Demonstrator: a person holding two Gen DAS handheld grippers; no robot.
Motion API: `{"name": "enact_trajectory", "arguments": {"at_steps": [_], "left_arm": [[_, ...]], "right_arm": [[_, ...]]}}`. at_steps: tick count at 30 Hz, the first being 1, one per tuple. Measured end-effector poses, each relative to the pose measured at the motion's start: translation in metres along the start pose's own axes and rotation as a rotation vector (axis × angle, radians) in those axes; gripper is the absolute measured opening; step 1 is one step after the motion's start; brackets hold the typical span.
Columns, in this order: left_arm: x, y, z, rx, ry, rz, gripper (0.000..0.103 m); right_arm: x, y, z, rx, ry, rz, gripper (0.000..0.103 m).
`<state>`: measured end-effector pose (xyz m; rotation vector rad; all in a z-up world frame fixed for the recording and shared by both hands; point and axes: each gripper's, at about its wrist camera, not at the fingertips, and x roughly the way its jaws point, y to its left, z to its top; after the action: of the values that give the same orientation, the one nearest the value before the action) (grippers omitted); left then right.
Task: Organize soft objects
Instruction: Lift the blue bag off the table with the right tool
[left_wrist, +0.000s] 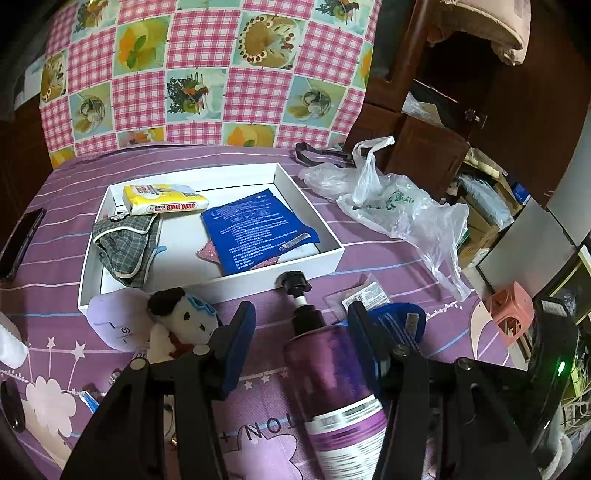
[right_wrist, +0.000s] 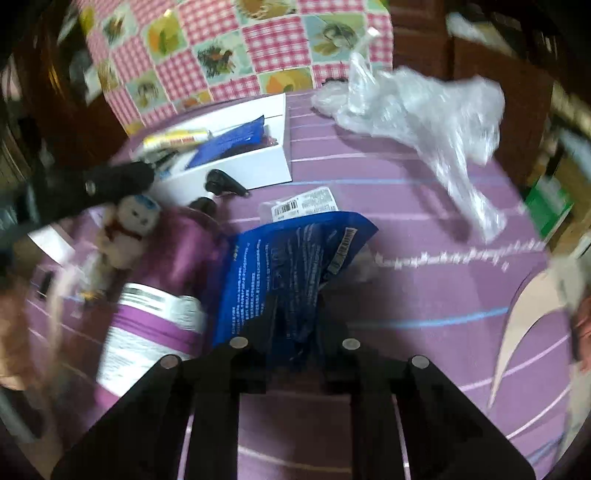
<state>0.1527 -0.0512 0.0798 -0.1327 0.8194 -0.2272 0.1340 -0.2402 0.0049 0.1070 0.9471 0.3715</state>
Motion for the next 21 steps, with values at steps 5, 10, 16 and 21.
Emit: {"name": "enact_trajectory", "arguments": {"at_steps": [5,10,16,21], "left_arm": [[-0.001,-0.002,0.0,0.007,-0.007,-0.01,0.052],[0.0,-0.013,0.0,0.017,-0.005,-0.06,0.052],[0.014,-0.044,0.009,0.027,0.055,-0.086,0.052],[0.037,-0.063,0.022,-0.004,0.126,-0.077,0.057]], "right_arm": [[-0.012,-0.009,0.0,0.058,-0.05,0.047,0.012],[-0.019,-0.007,0.003,0.05,-0.089,0.023,0.011],[-0.036,-0.033,0.011,0.136,-0.154,0.049,0.01],[-0.06,-0.06,0.014,0.221,-0.239,-0.014,0.01]]}}
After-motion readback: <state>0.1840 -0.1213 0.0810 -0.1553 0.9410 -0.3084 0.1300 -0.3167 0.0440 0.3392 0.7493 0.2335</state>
